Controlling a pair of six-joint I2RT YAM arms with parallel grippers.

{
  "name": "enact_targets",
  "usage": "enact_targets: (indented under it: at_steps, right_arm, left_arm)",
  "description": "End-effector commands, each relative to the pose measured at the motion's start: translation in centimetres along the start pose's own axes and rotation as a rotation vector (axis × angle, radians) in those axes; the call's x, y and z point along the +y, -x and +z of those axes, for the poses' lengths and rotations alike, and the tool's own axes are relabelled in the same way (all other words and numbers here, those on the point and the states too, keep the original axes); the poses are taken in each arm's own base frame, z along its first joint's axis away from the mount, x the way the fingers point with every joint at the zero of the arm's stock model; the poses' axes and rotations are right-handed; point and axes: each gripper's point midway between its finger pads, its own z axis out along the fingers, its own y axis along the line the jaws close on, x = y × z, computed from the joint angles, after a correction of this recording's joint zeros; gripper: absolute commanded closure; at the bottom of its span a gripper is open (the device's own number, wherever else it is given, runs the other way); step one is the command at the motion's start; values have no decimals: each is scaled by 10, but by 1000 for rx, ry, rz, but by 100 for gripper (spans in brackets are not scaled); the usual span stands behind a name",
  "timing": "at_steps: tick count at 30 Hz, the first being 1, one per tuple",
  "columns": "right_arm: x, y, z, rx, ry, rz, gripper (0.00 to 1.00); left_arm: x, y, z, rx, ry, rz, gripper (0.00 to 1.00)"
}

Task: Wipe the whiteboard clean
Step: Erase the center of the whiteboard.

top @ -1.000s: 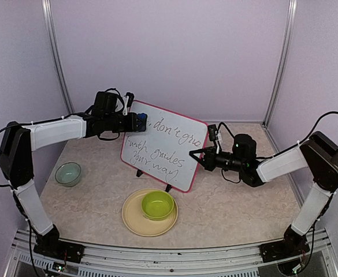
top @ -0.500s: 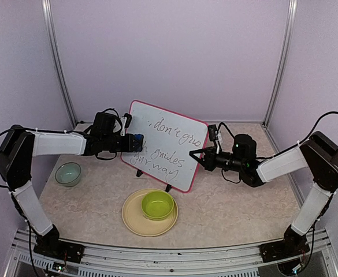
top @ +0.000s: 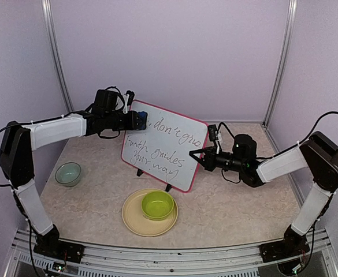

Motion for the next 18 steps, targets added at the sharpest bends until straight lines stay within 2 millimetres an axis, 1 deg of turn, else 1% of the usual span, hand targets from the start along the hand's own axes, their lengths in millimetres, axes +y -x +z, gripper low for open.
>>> enact_targets:
  at_steps: [1,3,5,10,11,13,16,18]
  right_arm:
    - [-2,-153,-26,485,24,71,100]
    - [-2,-154,-27,487,24,72,100]
    - [-2,-153,-26,486,25,72,100]
    - [-2,-154,-26,488,28,74,100]
    - [-2,-154,-25,487,28,75,100]
    - [-2,-154,-25,489,29,76,100]
    - [-2,-155,-25,490,31,78,100]
    - [-2,-154,-25,489,31,76,100]
  left_arm:
    - [-8,27,4,-64,-16,35,99]
    - [-6,21,5,-56,-12,28,99]
    - [-2,9,6,-41,-7,20,99]
    - [11,-39,10,26,14,-21,99]
    - [14,-51,11,43,19,-31,99]
    - [18,-67,12,67,25,-40,99]
    - [20,-82,16,99,43,-33,100]
    - [19,-85,18,106,42,-27,99]
